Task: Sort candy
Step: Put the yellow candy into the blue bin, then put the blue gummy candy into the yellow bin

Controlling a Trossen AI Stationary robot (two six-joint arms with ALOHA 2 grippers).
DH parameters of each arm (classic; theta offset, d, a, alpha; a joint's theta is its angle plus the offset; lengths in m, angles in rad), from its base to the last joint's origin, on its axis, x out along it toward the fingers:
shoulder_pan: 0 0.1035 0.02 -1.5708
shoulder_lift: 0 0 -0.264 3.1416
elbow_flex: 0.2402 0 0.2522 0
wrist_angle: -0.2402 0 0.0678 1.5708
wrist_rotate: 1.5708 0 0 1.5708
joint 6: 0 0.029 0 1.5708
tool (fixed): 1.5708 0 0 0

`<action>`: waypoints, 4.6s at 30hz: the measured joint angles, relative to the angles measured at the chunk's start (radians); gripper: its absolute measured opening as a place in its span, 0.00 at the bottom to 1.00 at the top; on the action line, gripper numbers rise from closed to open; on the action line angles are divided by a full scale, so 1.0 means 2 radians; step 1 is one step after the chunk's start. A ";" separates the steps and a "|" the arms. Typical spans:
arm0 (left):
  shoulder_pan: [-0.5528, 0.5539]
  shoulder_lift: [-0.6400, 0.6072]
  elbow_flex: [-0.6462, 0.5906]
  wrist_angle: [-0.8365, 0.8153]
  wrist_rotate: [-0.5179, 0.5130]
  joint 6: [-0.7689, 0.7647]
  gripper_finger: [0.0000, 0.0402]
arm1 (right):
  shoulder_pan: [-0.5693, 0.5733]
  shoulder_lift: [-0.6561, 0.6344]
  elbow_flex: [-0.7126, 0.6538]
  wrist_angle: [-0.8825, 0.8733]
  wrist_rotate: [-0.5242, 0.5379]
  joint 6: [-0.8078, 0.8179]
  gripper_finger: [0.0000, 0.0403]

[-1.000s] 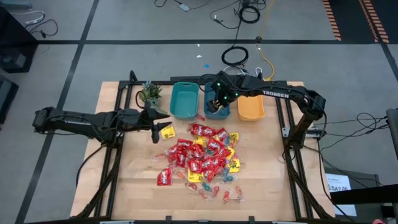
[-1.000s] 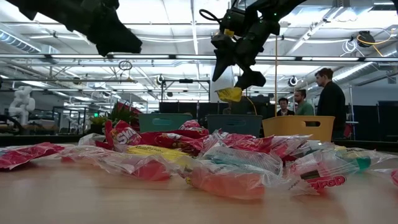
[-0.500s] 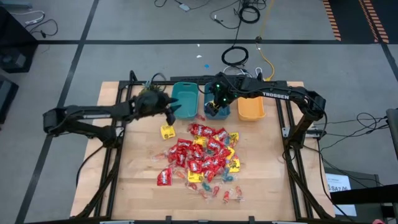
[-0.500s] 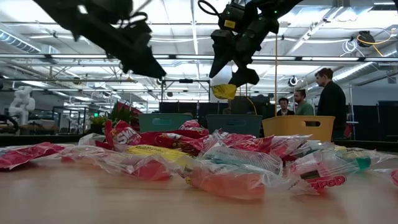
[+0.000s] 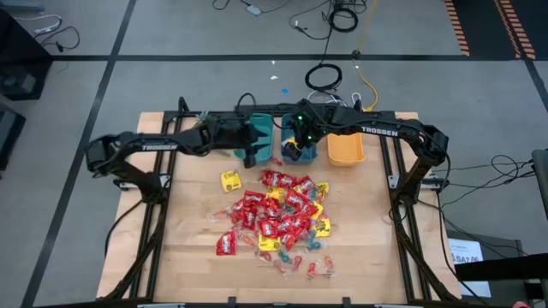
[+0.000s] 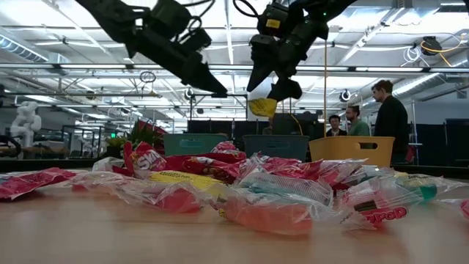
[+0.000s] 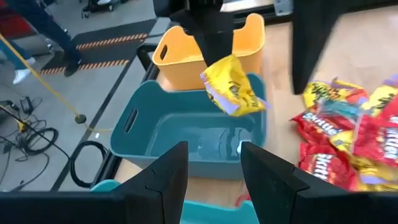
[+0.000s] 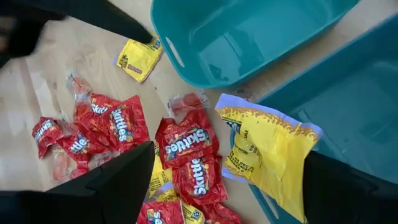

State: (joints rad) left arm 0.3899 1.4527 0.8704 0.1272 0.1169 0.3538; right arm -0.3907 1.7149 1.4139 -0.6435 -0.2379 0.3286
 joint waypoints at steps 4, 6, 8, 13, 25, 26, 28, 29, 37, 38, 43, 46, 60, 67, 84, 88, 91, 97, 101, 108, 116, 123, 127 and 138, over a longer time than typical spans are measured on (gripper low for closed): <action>0.002 0.042 0.025 0.000 0.001 0.000 0.40 | 0.000 0.000 0.000 0.024 0.000 -0.011 0.84; 0.002 0.062 0.038 -0.004 0.007 0.000 0.40 | 0.000 0.000 0.000 0.033 0.000 -0.019 0.84; 0.001 0.077 0.051 -0.006 0.022 -0.003 0.40 | 0.000 0.000 0.000 0.035 0.000 -0.022 0.84; 0.001 0.083 0.064 -0.002 0.032 -0.004 0.40 | 0.000 0.000 0.000 0.035 0.000 -0.024 0.84; -0.006 0.082 0.075 -0.005 0.032 -0.004 0.40 | 0.000 0.000 0.000 0.035 0.001 -0.027 0.84; -0.006 0.082 0.075 -0.005 0.032 -0.004 0.40 | 0.000 0.000 0.000 0.035 0.001 -0.027 0.84; -0.006 0.082 0.075 -0.005 0.032 -0.004 0.40 | 0.000 0.000 0.000 0.035 0.001 -0.027 0.84; -0.006 0.082 0.075 -0.005 0.032 -0.004 0.40 | 0.000 0.000 0.000 0.035 0.001 -0.027 0.84; -0.006 0.082 0.075 -0.020 0.032 -0.004 0.29 | 0.002 0.000 0.000 0.041 0.001 -0.027 0.84; -0.006 0.082 0.075 -0.019 0.032 -0.004 0.27 | 0.003 0.000 0.000 0.043 0.000 -0.027 0.84; -0.006 0.082 0.075 -0.018 0.032 -0.004 0.11 | 0.003 0.000 0.000 0.048 0.000 -0.027 0.84; -0.007 0.082 0.075 -0.017 0.032 -0.004 0.03 | 0.003 0.000 0.000 0.050 0.000 -0.027 0.84; -0.008 0.082 0.075 -0.016 0.033 -0.004 0.01 | -0.043 -0.014 0.000 0.045 0.005 -0.002 0.84; -0.005 0.082 0.075 0.019 0.031 -0.003 0.00 | -0.076 -0.043 0.000 0.043 0.005 0.000 0.84; -0.009 0.154 0.113 0.056 0.010 -0.019 0.08 | -0.095 -0.080 0.000 -0.010 0.003 0.013 0.84; -0.009 0.153 0.125 0.061 0.001 -0.034 0.16 | -0.095 -0.080 0.000 -0.044 0.002 0.013 0.84; -0.007 0.153 0.129 0.057 0.000 -0.035 0.20 | -0.095 -0.080 0.000 -0.058 0.001 0.013 0.84; -0.004 0.153 0.130 0.045 0.000 -0.043 0.27 | -0.095 -0.080 0.000 -0.059 0.002 0.013 0.84; -0.005 0.134 0.130 0.020 0.000 -0.043 0.28 | -0.094 -0.080 0.000 -0.067 0.002 0.012 0.84; -0.009 0.046 0.130 -0.082 0.001 -0.044 0.28 | -0.070 -0.107 0.000 -0.137 0.099 0.042 0.84; -0.010 -0.086 0.092 -0.231 0.104 -0.082 0.28 | 0.022 -0.160 0.000 -0.188 0.185 0.154 0.84; -0.027 -0.241 -0.053 -0.149 0.109 -0.170 0.28 | 0.139 -0.163 -0.023 -0.225 0.264 0.306 0.84; -0.062 -0.336 -0.144 -0.073 0.090 -0.210 0.28 | 0.201 -0.163 -0.061 -0.195 0.276 0.382 0.84; -0.179 -0.476 -0.250 -0.055 -0.057 -0.216 0.28 | 0.292 -0.162 -0.199 -0.052 0.288 0.567 0.83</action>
State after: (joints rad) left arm 0.0319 0.5010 0.3703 0.0169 0.0019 -0.0783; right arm 0.1943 1.3903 1.0156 -0.7479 0.3376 1.4621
